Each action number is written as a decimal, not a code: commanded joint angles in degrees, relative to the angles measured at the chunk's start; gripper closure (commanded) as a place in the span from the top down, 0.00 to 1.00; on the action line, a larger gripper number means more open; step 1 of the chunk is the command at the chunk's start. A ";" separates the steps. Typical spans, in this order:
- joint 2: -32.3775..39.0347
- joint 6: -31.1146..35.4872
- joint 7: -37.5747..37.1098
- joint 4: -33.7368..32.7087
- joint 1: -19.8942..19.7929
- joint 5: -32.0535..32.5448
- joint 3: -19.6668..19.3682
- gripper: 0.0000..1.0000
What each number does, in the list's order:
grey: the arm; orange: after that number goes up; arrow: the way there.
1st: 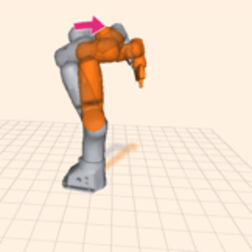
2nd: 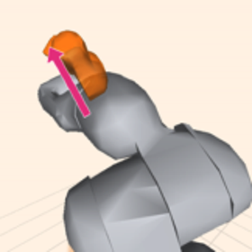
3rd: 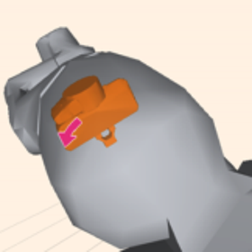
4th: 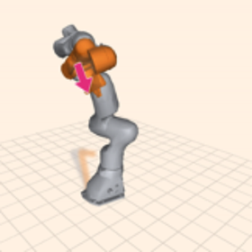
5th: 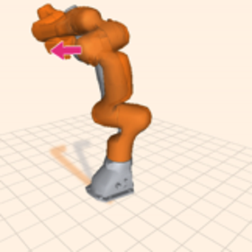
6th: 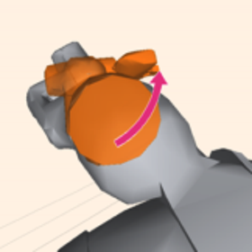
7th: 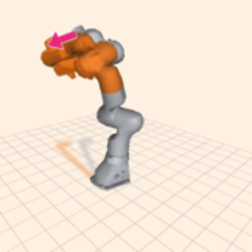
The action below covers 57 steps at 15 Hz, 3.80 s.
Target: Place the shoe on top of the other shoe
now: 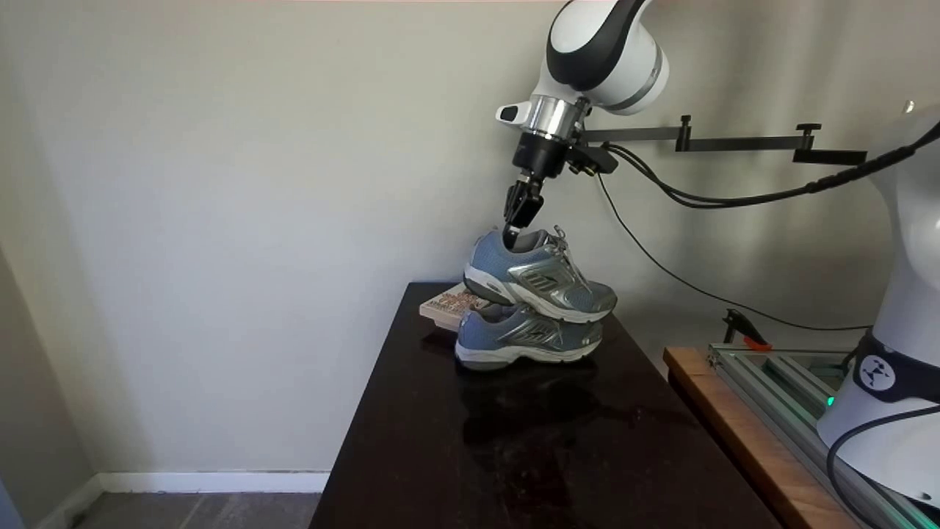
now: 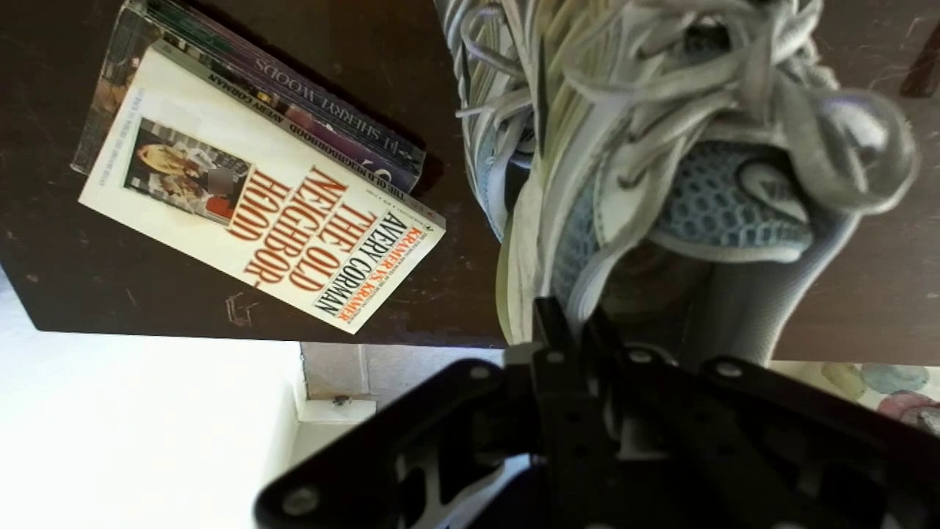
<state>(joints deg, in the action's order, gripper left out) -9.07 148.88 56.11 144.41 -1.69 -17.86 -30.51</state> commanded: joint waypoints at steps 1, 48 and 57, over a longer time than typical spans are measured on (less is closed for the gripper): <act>1.43 -4.78 2.18 -2.85 -3.48 -2.41 3.07 0.02; 9.75 -9.14 -7.72 -11.30 -13.29 6.89 13.60 1.00; 0.88 -12.15 -10.98 -7.85 -11.91 7.98 14.62 1.00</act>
<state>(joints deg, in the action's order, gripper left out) -3.29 139.21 46.51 134.04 -13.90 -9.99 -16.35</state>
